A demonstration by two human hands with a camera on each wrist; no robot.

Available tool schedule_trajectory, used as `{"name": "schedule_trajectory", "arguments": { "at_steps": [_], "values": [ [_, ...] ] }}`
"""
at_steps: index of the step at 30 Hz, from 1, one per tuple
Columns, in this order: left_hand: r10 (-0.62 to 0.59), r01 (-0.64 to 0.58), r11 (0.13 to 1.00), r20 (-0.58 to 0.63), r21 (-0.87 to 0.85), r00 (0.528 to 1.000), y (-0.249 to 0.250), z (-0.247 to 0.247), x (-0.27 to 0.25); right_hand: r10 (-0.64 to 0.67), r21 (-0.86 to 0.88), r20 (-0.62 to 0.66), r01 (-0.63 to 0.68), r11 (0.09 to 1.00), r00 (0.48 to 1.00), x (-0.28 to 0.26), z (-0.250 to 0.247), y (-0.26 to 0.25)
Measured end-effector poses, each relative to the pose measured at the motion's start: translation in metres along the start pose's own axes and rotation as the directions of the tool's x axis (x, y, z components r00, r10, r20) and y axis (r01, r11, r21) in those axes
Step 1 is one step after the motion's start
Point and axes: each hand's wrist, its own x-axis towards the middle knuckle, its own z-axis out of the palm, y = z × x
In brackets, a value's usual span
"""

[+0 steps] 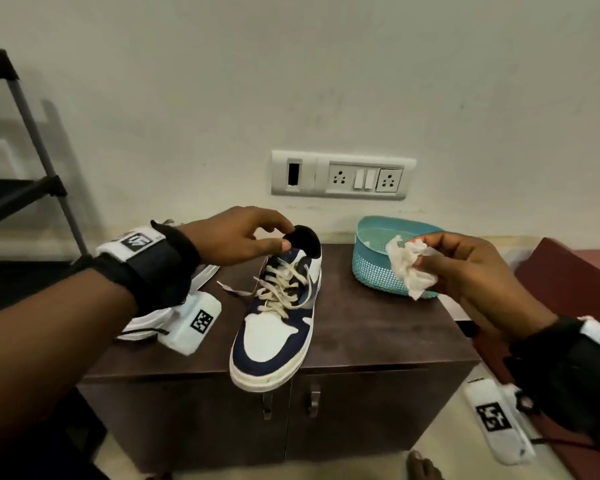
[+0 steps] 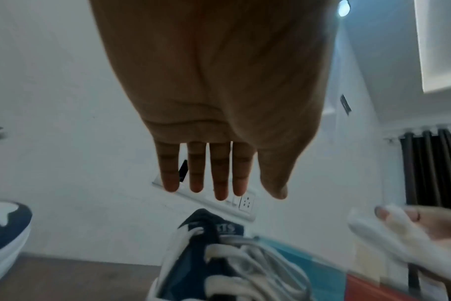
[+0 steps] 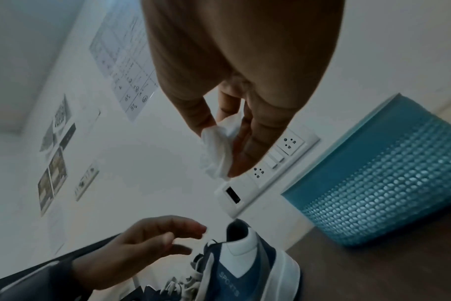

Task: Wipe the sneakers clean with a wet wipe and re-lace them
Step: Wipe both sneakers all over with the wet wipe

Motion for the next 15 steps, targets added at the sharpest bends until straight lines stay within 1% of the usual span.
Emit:
{"name": "schedule_trajectory", "arguments": {
  "at_steps": [3, 5, 7, 8, 10, 13, 15],
  "values": [
    [-0.026, -0.008, 0.969, 0.135, 0.245, 0.991, 0.013, -0.001, 0.030, -0.007, 0.018, 0.010, 0.007, 1.000, 1.000, 0.012, 0.006, -0.002],
    [-0.089, -0.005, 0.931, 0.241, 0.365, 0.967, 0.019, 0.001, 0.047, -0.044, 0.062, 0.034, 0.041, 0.997, 0.998, 0.019, 0.009, -0.010],
    [-0.150, -0.011, 0.895, 0.324, 0.445, 0.934, 0.021, 0.008, 0.060, -0.080, 0.059, 0.039, 0.077, 0.995, 0.996, 0.022, 0.012, -0.019],
    [-0.171, -0.002, 0.893, 0.342, 0.450, 0.924, 0.023, 0.011, 0.064, -0.098, 0.054, 0.037, 0.096, 0.994, 0.995, 0.024, 0.012, -0.022],
    [-0.187, 0.040, 0.921, 0.351, 0.387, 0.918, 0.024, 0.015, 0.069, -0.126, 0.047, 0.032, 0.125, 0.991, 0.992, 0.026, 0.014, -0.025],
    [-0.169, 0.087, 0.966, 0.341, 0.243, 0.925, 0.024, 0.008, 0.067, -0.154, 0.058, 0.026, 0.153, 0.987, 0.988, 0.028, 0.021, -0.032],
    [-0.177, 0.105, 0.966, 0.310, 0.236, 0.934, 0.027, 0.000, 0.063, -0.166, 0.068, 0.022, 0.164, 0.984, 0.986, 0.028, 0.024, -0.034]
  ]
}}
